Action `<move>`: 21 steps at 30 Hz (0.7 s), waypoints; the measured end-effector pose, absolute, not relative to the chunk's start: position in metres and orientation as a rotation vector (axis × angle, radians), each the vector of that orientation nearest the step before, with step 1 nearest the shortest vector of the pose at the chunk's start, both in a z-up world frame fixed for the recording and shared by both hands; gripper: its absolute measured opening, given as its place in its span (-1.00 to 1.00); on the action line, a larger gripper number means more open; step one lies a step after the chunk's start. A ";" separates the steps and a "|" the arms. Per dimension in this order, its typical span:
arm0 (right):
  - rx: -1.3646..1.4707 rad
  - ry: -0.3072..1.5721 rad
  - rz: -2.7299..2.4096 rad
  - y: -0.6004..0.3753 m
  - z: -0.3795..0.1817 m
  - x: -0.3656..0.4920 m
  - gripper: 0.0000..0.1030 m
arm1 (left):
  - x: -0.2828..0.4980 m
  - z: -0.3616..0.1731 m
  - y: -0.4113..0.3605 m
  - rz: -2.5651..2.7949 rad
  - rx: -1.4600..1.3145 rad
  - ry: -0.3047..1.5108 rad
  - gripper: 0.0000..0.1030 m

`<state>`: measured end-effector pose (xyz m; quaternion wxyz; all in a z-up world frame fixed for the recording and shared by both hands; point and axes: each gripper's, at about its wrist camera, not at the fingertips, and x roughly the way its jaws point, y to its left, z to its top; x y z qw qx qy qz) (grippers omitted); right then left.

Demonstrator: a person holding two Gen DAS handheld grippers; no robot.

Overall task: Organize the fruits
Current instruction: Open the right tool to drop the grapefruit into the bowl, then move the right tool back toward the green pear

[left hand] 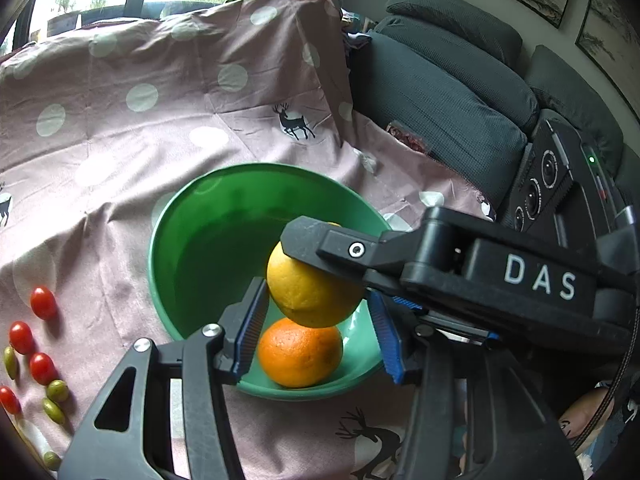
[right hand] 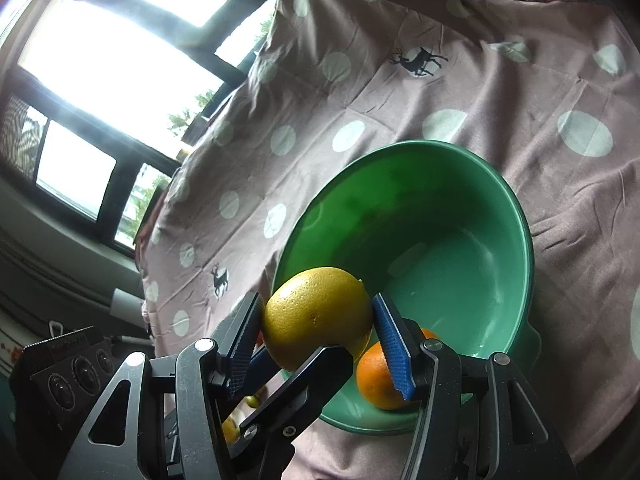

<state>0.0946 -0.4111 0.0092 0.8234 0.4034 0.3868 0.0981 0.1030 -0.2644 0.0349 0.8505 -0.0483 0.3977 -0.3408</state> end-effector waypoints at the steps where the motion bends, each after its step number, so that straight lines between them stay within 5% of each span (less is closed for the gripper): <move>1: 0.858 0.832 0.199 -0.412 0.007 0.095 0.14 | 0.104 0.033 -0.266 -0.719 -0.104 0.847 -0.01; 15: 0.739 0.891 -0.024 -0.415 0.003 0.098 0.14 | 0.105 0.028 -0.260 -0.689 -0.094 0.880 0.03; 21: 0.696 0.860 -0.005 -0.405 0.015 0.094 0.26 | 0.095 0.038 -0.225 -0.570 -0.110 0.869 0.29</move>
